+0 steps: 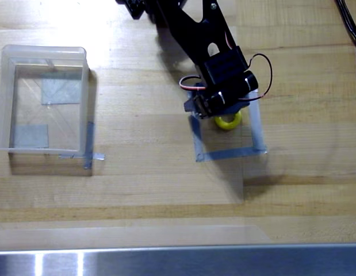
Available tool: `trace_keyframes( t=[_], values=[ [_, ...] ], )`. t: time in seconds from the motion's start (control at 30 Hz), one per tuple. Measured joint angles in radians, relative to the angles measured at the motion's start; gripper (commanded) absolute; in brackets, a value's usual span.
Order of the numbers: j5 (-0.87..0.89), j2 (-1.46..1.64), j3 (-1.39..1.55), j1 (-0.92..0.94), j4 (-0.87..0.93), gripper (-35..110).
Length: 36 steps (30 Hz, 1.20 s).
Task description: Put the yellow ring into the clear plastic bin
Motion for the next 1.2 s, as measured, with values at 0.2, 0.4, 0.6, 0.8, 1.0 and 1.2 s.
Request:
trace_keyframes(
  t=[0.2,0.4,0.6,0.8,1.0,1.2],
  values=[
    [0.0,0.018,0.018,0.0,-0.02,24],
    [0.0,0.032,0.018,0.0,-0.025,24],
    [0.018,0.038,0.018,0.0,-0.038,25],
    [0.075,0.038,0.018,-0.046,-0.104,25],
    [0.084,0.038,0.018,-0.048,-0.14,25],
    [0.101,0.038,0.018,-0.041,-0.135,24]
  ],
)
